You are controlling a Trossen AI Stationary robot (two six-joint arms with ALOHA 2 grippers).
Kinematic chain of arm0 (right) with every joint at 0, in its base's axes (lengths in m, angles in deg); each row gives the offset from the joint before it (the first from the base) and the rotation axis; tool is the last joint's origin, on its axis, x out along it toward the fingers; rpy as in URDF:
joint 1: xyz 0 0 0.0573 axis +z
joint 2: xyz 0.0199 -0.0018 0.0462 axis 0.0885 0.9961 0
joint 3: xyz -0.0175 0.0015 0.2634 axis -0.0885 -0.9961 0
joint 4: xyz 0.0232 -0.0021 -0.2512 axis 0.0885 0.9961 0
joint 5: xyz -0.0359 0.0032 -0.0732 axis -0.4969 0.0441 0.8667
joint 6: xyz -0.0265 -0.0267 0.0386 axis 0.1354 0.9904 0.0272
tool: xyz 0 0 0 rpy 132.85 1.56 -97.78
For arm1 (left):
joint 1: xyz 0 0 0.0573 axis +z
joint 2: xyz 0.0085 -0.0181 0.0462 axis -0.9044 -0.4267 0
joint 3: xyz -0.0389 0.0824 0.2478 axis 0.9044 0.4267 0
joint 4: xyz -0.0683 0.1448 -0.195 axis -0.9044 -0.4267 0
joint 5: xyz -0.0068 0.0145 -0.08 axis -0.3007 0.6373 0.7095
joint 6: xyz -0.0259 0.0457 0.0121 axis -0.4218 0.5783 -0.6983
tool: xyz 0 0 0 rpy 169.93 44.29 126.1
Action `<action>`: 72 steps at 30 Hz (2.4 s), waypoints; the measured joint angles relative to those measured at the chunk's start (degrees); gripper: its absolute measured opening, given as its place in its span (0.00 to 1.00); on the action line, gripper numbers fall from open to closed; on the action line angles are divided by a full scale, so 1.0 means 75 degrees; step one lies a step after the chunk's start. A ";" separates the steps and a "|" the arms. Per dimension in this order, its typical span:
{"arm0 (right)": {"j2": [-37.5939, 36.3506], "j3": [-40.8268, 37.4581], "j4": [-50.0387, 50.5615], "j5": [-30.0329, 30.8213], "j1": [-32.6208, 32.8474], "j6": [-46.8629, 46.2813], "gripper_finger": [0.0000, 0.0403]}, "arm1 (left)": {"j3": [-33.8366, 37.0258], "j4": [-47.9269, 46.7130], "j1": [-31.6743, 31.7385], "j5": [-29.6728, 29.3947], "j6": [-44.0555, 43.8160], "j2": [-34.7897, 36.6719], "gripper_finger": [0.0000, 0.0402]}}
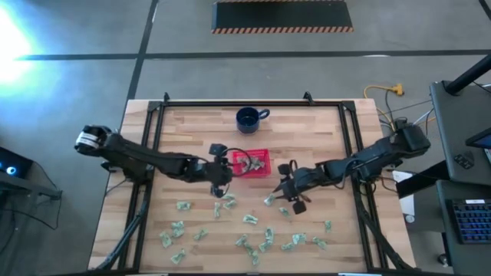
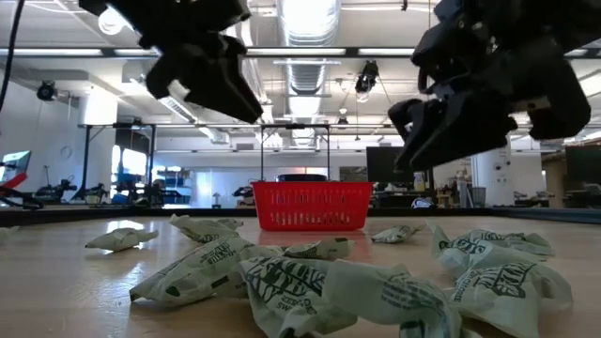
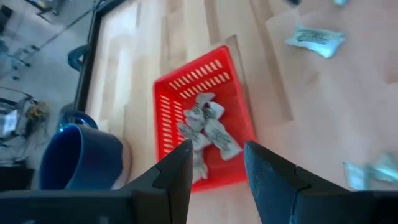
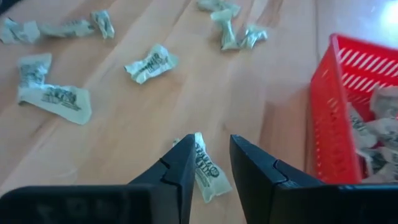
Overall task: Pick and place items into bin
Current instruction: Put the stevia packet into the red bin
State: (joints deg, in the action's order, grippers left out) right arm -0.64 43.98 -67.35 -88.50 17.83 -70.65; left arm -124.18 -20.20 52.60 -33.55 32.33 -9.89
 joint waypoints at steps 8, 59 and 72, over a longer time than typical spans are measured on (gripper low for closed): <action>0.0785 0.0240 0.0011 0.0014 0.0000 -0.0021 0.28 | 0.0143 -0.0116 -0.0451 -0.0008 -0.0348 0.0560 0.32; 0.1327 0.0113 -0.0236 0.0224 -0.0052 -0.0052 0.32 | 0.0207 -0.0108 -0.0647 0.0001 -0.0686 0.0919 0.32; 0.1395 0.0113 -0.0208 0.0233 -0.0053 -0.0017 0.14 | 0.0207 -0.0108 -0.0647 0.0004 -0.0707 0.0919 0.32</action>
State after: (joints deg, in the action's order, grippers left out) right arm 9.82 44.82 -68.91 -86.75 17.43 -70.77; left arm -122.63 -21.01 47.75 -33.52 27.03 -3.00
